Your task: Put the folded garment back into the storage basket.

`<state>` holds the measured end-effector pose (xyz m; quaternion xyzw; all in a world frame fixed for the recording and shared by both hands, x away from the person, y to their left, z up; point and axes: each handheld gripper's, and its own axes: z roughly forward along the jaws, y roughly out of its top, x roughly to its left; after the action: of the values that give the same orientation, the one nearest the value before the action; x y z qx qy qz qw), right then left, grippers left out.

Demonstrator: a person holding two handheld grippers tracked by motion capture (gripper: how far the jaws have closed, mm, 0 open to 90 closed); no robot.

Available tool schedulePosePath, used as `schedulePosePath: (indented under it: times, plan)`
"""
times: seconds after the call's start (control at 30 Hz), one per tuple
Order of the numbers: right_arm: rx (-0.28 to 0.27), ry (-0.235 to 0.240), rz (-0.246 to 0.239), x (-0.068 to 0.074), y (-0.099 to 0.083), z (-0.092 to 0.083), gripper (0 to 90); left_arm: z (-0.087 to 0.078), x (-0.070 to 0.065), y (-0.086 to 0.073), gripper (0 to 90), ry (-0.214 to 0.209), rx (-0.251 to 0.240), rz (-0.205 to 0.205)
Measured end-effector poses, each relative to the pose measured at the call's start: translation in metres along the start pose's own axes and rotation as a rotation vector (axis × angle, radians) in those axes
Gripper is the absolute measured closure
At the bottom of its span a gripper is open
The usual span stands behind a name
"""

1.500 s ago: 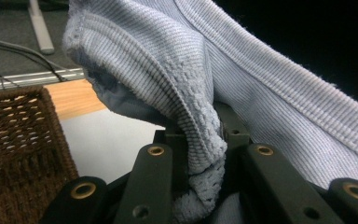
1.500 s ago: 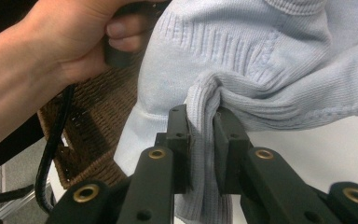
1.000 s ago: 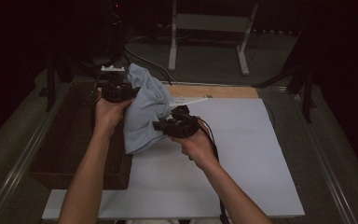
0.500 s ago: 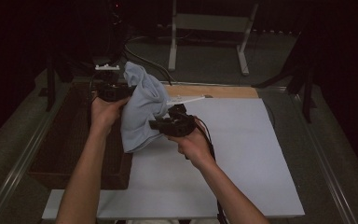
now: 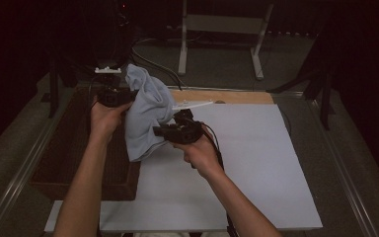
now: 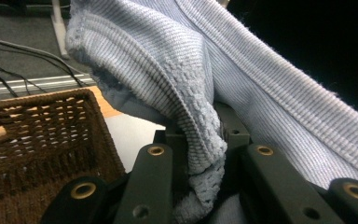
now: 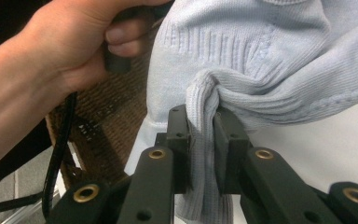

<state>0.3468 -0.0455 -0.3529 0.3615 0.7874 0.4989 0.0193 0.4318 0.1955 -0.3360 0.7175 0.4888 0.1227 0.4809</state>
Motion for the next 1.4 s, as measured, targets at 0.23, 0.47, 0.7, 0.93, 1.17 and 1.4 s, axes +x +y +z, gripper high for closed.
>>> schedulePosePath:
  times: [0.23, 0.47, 0.7, 0.93, 1.17, 1.4]
  plan:
    - [-0.006, 0.009, 0.001, 0.004, 0.003, 0.002, 79.1, -0.008, 0.001, 0.003, 80.3, 0.013, -0.006, 0.007]
    - [-0.002, 0.020, -0.003, 0.010, 0.005, 0.009, 79.0, -0.014, 0.004, 0.003, 80.3, 0.018, -0.011, 0.007]
    - [-0.004, 0.027, -0.011, 0.017, 0.009, 0.012, 79.0, -0.022, 0.010, 0.001, 80.3, 0.026, -0.024, -0.002]
    - [0.011, 0.045, -0.013, 0.023, 0.008, 0.023, 79.0, -0.028, 0.014, 0.000, 80.3, 0.043, -0.018, 0.005]
    - [0.025, 0.059, -0.014, 0.029, 0.005, 0.035, 79.0, -0.032, 0.022, -0.008, 80.3, 0.053, -0.014, -0.006]
    - [0.040, 0.060, -0.019, 0.032, 0.002, 0.043, 79.0, -0.034, 0.027, -0.013, 80.3, 0.067, -0.003, -0.006]
